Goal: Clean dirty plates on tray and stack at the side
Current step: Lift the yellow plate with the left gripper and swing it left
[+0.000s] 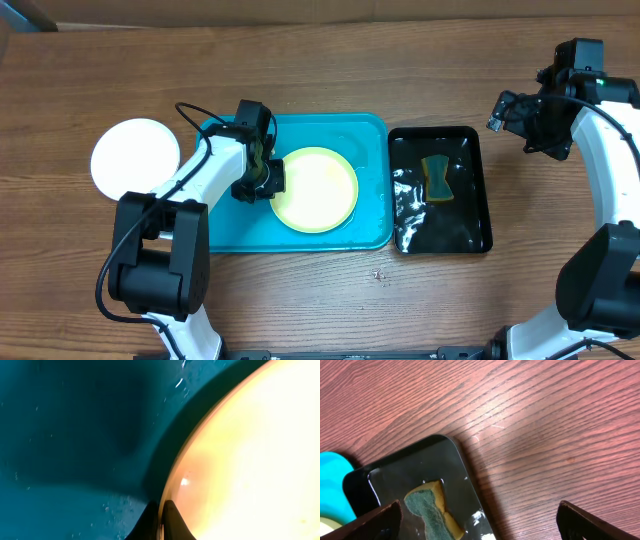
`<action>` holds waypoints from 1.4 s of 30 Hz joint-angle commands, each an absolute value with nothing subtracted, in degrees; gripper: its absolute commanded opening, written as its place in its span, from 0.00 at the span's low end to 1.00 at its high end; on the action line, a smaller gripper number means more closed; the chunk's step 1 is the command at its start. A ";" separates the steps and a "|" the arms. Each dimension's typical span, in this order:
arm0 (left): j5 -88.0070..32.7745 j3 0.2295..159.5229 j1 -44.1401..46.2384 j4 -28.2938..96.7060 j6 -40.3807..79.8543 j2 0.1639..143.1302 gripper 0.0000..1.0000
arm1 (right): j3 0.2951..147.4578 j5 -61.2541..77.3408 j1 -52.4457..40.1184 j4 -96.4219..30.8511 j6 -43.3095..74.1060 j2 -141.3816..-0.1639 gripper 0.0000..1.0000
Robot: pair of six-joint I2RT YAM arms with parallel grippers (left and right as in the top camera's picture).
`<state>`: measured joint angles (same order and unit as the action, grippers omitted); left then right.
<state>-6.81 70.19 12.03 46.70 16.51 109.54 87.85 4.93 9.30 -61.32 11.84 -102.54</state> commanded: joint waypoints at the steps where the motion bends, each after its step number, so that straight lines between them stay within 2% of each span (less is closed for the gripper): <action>1: -5.69 73.89 12.43 49.89 16.34 109.56 0.04 | 88.47 4.73 9.45 -61.21 12.21 -101.71 1.00; 10: -0.84 90.59 15.86 60.23 20.21 100.84 0.04 | 88.47 4.73 9.45 -61.19 12.21 -101.71 1.00; 17: 7.22 97.30 26.76 58.98 23.18 100.07 0.04 | 88.47 4.73 9.45 -61.21 12.21 -101.71 1.00; 22: 19.99 97.27 37.30 55.22 24.69 100.60 0.04 | 88.47 4.73 9.45 -61.19 12.21 -101.71 1.00; 32: 53.08 97.27 56.86 53.15 21.54 105.08 0.04 | 88.47 4.73 9.45 -61.21 12.21 -101.71 1.00; 37: 68.45 97.27 63.64 50.68 17.65 109.54 0.04 | 88.47 4.73 9.45 -61.19 12.21 -101.71 1.00; 42: 81.17 97.27 66.13 49.08 17.56 110.91 0.04 | 88.47 4.73 9.45 -61.21 12.21 -101.71 1.00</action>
